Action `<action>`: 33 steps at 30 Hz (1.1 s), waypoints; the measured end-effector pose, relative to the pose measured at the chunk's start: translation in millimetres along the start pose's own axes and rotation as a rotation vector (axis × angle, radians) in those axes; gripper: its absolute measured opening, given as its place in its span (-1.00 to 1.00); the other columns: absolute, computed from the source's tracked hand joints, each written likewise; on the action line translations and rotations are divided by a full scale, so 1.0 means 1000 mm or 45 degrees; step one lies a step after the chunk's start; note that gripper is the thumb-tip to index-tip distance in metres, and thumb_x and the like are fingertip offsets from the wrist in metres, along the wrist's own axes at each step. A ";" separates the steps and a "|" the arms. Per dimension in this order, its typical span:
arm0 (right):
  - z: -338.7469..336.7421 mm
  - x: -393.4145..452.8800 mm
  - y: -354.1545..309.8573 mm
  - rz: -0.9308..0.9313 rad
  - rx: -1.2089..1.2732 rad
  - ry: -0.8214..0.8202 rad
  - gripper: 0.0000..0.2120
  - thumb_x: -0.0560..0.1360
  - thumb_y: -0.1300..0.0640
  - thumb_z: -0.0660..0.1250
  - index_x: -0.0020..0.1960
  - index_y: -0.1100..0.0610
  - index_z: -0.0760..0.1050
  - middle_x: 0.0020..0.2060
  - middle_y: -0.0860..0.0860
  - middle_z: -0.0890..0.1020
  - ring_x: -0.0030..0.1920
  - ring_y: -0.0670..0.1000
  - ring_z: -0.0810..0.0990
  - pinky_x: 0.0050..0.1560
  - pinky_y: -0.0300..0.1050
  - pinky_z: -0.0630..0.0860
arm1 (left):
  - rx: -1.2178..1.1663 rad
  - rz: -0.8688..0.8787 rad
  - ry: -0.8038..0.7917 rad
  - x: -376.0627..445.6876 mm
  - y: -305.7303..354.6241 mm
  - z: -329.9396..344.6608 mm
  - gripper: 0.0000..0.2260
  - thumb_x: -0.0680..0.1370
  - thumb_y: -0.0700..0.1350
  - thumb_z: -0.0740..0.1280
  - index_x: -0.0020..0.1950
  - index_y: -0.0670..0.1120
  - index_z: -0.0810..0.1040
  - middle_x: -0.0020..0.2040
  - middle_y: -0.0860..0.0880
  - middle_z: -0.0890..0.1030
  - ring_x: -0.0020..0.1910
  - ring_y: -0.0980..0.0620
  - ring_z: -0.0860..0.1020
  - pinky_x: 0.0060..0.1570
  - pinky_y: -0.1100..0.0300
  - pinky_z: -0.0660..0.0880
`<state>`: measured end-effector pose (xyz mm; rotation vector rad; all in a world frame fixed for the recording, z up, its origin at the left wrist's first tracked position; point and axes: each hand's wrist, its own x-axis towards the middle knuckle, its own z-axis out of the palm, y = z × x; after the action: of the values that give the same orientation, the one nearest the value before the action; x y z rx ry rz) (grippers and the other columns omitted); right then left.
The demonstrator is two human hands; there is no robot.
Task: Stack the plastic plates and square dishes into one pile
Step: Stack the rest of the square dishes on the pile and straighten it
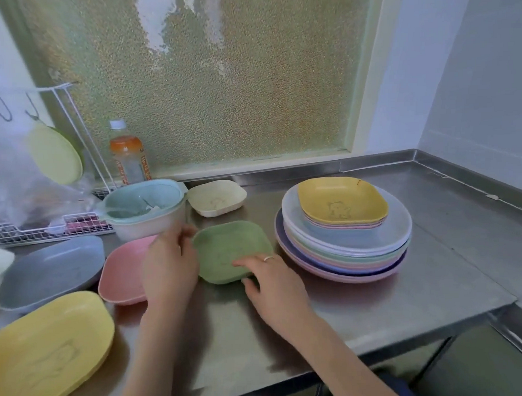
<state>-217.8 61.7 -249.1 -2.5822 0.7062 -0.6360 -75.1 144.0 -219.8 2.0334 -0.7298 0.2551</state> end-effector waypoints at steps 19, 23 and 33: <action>-0.036 0.028 -0.011 -0.088 -0.041 0.771 -0.65 0.35 0.45 0.37 0.01 0.09 0.62 -0.17 0.05 0.63 -0.16 0.15 0.46 -0.12 -0.05 0.36 | 0.562 0.293 -0.280 -0.052 -0.014 -0.013 -0.75 0.35 -0.13 0.17 -0.26 -0.05 0.67 -0.39 -0.09 0.65 -0.37 -0.13 0.62 -0.26 0.05 0.50; -0.073 0.022 0.015 -0.007 -0.091 0.904 -0.66 0.37 0.42 0.36 0.03 0.07 0.63 -0.12 0.04 0.64 -0.17 0.14 0.42 -0.09 -0.07 0.30 | 0.552 0.304 -0.246 -0.053 -0.014 -0.010 -0.78 0.33 -0.17 0.23 -0.25 -0.08 0.68 -0.38 -0.10 0.66 -0.37 -0.14 0.63 -0.27 0.02 0.51; -0.094 0.001 0.065 0.397 -0.340 0.823 -0.85 0.48 0.20 0.29 -0.02 0.03 0.57 -0.01 0.06 0.62 0.02 0.20 0.40 0.19 0.16 0.25 | 0.496 0.274 -0.310 -0.053 -0.012 -0.003 -0.78 0.32 -0.18 0.27 -0.18 -0.11 0.70 -0.28 -0.13 0.70 -0.23 -0.19 0.65 -0.17 -0.03 0.48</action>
<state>-289.7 -13.5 -202.4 -2.3951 1.4449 -1.3641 -110.2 172.5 -250.1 2.3814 -1.1251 0.2935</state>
